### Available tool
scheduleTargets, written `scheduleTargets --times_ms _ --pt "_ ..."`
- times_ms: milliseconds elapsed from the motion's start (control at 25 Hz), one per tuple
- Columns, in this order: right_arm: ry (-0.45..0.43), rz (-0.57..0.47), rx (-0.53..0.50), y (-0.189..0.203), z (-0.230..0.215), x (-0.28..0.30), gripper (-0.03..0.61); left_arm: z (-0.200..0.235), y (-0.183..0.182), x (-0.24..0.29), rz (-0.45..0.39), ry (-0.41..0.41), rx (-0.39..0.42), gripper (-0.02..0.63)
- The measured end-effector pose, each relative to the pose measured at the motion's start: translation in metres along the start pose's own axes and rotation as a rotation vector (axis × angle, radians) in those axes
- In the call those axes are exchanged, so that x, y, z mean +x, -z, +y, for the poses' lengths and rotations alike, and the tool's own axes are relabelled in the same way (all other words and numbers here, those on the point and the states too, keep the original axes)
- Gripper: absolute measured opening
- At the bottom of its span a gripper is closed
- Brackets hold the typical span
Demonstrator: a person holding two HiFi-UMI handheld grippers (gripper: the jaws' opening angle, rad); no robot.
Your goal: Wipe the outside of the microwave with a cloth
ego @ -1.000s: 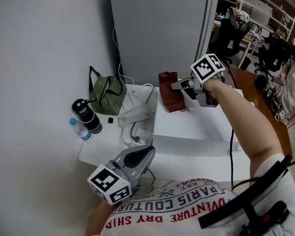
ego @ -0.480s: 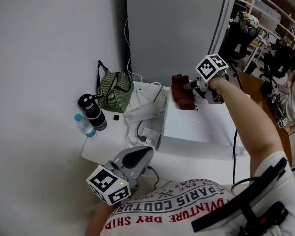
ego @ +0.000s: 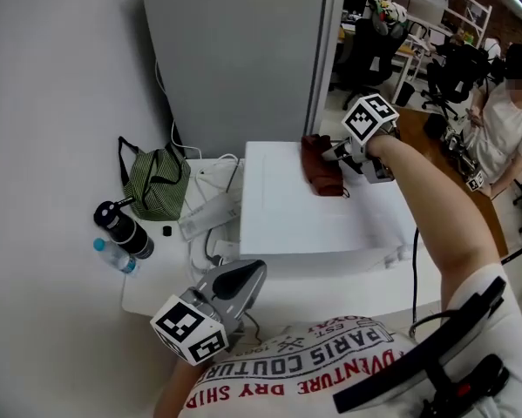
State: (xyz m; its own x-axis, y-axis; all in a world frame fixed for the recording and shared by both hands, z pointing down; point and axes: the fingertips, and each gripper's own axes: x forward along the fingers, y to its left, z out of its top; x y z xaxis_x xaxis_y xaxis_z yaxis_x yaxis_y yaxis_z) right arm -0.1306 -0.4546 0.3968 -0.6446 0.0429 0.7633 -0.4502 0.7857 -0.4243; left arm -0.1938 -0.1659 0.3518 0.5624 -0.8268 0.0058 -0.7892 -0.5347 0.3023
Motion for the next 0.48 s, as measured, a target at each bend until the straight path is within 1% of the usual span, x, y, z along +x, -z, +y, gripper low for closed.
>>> scheduleTargets --times_ms 280,480 --pt "0.110 -0.050 0.131 0.058 -0.082 -0.083 0.046 -0.036 0.009 0.063 0.046 0.141 0.006 0.006" --pt "0.160 -0.099 0.213 0.096 -0.123 -0.133 0.046 -0.062 0.015 0.099 0.074 0.215 0.008 0.006"
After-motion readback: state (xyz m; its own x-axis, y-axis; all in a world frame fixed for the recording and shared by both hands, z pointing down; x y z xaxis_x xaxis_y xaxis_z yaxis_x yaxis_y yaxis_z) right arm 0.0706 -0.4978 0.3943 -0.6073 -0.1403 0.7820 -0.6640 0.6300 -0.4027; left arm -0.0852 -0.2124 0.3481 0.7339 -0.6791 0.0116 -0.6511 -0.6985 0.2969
